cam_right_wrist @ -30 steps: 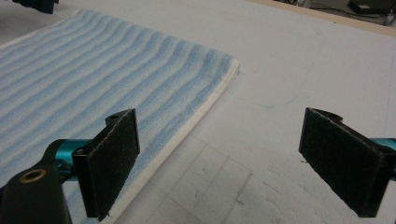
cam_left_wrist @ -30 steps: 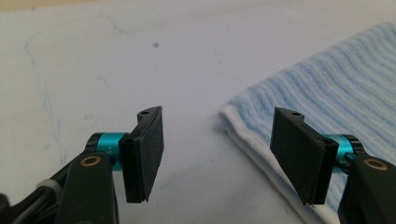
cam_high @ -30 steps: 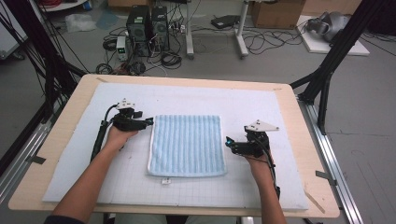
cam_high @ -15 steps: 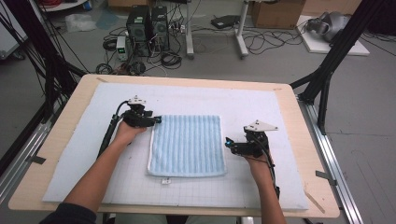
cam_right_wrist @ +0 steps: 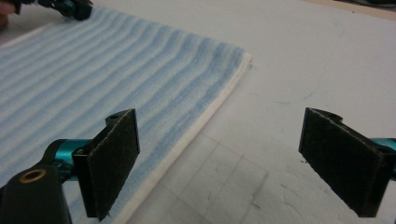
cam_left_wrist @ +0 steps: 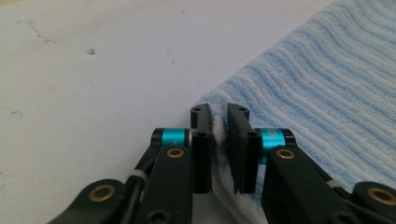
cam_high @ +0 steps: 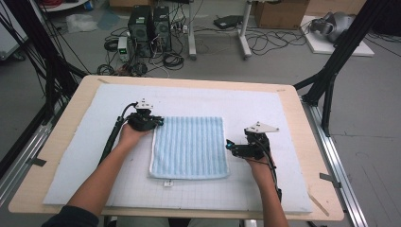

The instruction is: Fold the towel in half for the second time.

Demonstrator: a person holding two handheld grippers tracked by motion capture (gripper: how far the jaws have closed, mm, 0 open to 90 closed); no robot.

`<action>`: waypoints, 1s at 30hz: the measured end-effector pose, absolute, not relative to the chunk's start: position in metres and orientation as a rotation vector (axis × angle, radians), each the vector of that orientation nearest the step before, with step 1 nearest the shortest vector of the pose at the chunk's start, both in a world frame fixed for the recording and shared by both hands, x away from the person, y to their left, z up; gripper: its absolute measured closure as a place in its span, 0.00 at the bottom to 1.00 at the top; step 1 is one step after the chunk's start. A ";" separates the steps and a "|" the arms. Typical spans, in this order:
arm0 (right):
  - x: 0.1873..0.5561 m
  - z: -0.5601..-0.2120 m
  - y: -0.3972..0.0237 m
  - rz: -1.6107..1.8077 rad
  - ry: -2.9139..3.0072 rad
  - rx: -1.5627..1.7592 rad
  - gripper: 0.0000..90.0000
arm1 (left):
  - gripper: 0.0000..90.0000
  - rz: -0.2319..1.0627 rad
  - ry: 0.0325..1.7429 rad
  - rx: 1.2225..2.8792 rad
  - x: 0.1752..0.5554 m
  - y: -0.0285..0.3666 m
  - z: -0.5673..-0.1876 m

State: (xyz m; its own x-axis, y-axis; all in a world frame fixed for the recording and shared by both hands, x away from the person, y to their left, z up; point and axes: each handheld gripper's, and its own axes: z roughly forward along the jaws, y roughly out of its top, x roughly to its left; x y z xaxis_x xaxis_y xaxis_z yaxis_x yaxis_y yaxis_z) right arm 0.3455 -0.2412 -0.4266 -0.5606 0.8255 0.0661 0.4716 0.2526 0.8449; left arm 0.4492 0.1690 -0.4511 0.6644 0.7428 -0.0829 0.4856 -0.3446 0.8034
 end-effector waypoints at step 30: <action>0.450 -0.434 -0.193 1.055 2.303 1.254 0.45 | 0.94 0.337 0.990 1.972 0.450 0.173 -0.452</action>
